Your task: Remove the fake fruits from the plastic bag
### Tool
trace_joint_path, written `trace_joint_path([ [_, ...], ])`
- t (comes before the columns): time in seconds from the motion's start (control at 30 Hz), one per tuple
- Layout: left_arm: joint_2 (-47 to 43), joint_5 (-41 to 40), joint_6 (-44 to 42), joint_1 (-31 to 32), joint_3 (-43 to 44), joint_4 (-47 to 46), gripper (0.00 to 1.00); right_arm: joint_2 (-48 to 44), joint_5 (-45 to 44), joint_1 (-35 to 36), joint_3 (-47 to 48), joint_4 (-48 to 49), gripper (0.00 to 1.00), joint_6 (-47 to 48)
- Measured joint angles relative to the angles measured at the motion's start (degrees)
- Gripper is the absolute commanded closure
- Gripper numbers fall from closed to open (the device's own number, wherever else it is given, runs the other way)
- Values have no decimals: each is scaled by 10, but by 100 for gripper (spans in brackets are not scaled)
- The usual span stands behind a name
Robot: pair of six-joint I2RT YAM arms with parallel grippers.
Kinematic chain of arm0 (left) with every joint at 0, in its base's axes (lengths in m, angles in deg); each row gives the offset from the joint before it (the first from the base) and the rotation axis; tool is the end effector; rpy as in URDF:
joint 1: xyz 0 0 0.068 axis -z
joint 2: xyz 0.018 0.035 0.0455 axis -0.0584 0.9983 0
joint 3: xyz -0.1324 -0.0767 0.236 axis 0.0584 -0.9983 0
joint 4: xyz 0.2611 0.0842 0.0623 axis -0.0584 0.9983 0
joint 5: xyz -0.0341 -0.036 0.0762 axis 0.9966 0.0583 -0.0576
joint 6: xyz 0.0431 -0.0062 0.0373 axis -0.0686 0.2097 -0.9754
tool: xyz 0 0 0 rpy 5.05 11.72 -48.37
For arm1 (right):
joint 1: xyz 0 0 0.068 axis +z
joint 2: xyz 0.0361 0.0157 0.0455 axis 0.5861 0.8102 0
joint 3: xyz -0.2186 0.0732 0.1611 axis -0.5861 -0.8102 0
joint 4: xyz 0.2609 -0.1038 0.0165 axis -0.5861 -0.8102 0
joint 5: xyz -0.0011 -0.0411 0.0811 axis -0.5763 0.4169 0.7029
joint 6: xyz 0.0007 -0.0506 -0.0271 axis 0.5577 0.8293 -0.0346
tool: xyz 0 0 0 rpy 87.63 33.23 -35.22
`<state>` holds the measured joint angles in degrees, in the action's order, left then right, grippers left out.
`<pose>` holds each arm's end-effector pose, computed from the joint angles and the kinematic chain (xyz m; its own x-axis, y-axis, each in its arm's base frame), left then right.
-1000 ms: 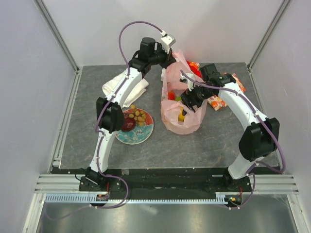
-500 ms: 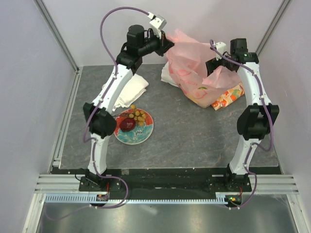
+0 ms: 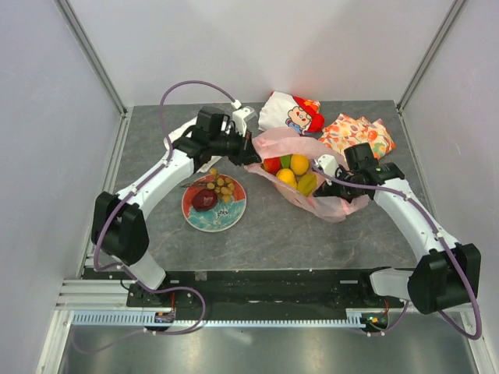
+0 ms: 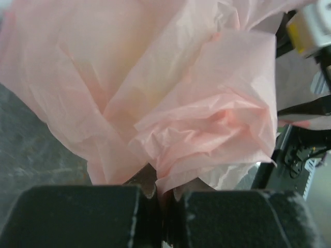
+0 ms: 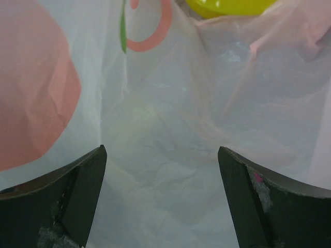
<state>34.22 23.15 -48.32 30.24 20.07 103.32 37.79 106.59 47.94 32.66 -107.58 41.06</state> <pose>0.3500 -0.2041 0.3262 -0.5059 0.1999 -0.8391 0.7831 0.5143 -0.3496 0.2521 0.0676 0.2640 -0.6256 -0.6104 -0.4858 -0.7260 0.6835 0.0761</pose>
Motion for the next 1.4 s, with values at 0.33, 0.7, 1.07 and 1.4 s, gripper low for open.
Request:
trace_joint_path([
  [0.33,0,-19,7,12,-26,14,98,-11,-13,58,115,24,4,34],
  [0.7,-9,-26,47,12,-21,12,98,-26,-63,150,1,99,5,45],
  [1.07,-16,-24,57,12,-21,7,98,-70,-92,179,-30,101,12,26],
  [1.4,-16,-24,57,12,-23,3,98,84,-119,180,48,234,14,-92],
])
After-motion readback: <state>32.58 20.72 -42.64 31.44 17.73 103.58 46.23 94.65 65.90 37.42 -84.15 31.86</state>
